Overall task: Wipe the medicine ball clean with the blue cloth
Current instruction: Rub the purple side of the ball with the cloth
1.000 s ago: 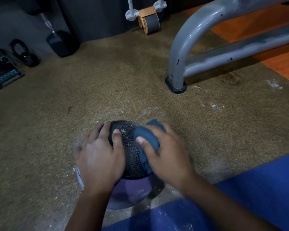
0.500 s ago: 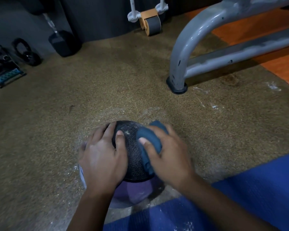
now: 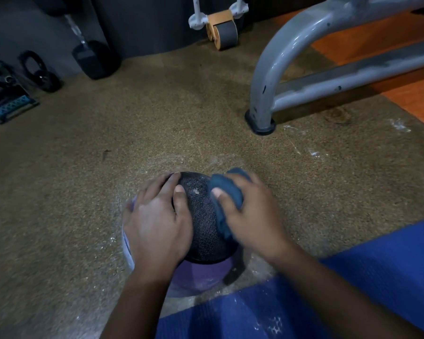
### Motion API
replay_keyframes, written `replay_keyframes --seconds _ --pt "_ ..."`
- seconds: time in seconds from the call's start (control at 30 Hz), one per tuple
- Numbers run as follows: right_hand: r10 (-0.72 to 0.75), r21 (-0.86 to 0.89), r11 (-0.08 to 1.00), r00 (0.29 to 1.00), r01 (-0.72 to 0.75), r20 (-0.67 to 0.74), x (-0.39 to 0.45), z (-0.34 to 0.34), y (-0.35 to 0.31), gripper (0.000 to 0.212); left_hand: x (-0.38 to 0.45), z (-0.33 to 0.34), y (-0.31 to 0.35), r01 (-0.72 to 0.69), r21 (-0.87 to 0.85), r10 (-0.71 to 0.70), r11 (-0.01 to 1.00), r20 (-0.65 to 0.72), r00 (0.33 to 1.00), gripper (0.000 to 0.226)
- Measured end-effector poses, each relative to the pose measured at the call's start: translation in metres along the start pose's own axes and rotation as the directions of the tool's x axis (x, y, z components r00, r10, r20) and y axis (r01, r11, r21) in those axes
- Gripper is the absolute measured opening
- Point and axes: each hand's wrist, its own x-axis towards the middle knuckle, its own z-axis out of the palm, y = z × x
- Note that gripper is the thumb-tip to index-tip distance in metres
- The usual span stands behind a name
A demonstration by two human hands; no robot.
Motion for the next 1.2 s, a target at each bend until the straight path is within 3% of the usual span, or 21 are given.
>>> replay_keyframes --seconds 0.1,0.33,0.47,0.53,0.6,0.67,0.73,0.8,0.87,0.9,0.93,1.0,1.03,1.1,1.2 --pt "0.216 0.091 0.971 0.975 -0.22 0.049 0.031 -0.001 0.013 0.026 -0.002 0.0 0.005 0.009 -0.003 -0.009 1.0 -0.012 1.0 0.049" --pt "-0.096 -0.023 0.995 0.994 0.097 0.058 -0.023 -0.002 -0.037 0.049 0.002 -0.001 0.0 -0.027 0.008 0.027 1.0 0.012 1.0 0.054" --pt "0.061 0.023 0.998 0.998 -0.061 -0.013 0.019 0.0 -0.019 0.037 0.003 -0.001 0.0 -0.019 -0.012 0.02 1.0 0.018 1.0 0.052" --pt "0.124 0.029 0.992 0.992 -0.124 0.018 0.034 0.003 -0.01 0.022 0.003 -0.001 0.003 -0.009 -0.012 0.009 1.0 0.016 1.0 0.052" --pt "0.168 0.185 0.966 0.981 -0.183 0.094 0.039 0.003 -0.004 0.017 0.003 0.0 0.005 0.001 -0.009 -0.001 1.0 0.012 1.0 0.051" --pt "0.256 0.487 0.808 0.942 -0.333 0.219 0.034 -0.014 -0.004 0.013 0.005 0.0 0.004 0.011 0.001 -0.011 1.0 0.017 1.0 0.052" --pt "0.322 0.693 0.55 0.884 -0.465 0.338 0.023 -0.039 -0.002 0.022 0.006 0.0 0.001 0.021 0.003 -0.021 1.0 0.024 0.999 0.053" --pt "0.317 0.764 0.372 0.846 -0.527 0.43 0.011 -0.054 0.003 0.034 0.007 -0.001 -0.001 0.036 -0.004 -0.036 0.999 0.032 0.999 0.054" --pt "0.219 0.784 0.232 0.816 -0.576 0.535 -0.003 -0.06 -0.002 0.036 0.008 -0.001 -0.001 0.049 -0.004 -0.049 0.999 0.036 0.998 0.056" --pt "0.197 0.76 0.237 0.796 -0.606 0.573 -0.009 -0.059 -0.005 0.036 0.008 -0.001 -0.001 0.055 -0.005 -0.055 0.998 0.037 0.998 0.056" --pt "0.193 0.699 0.339 0.774 -0.629 0.603 -0.014 -0.056 -0.008 0.05 0.009 -0.001 -0.001 0.06 -0.008 -0.06 0.998 0.037 0.998 0.056" --pt "0.171 0.451 0.749 0.798 -0.486 0.578 -0.021 -0.052 -0.006 0.091 0.009 -0.001 0.0 0.055 -0.011 -0.055 0.998 0.033 0.998 0.055" --pt "0.138 0.307 0.886 0.831 -0.346 0.539 -0.024 -0.053 -0.008 0.097 0.009 -0.002 0.001 0.047 -0.01 -0.047 0.999 0.03 0.998 0.055" --pt "0.084 0.209 0.959 0.897 -0.191 0.434 -0.027 -0.052 -0.006 0.091 0.007 -0.003 0.001 0.038 -0.014 -0.038 0.999 0.031 0.999 0.055" --pt "-0.026 0.099 0.995 0.982 0.008 0.185 -0.032 -0.041 0.007 0.058 0.006 -0.002 0.0 0.038 -0.024 -0.037 0.999 0.04 0.999 0.054"
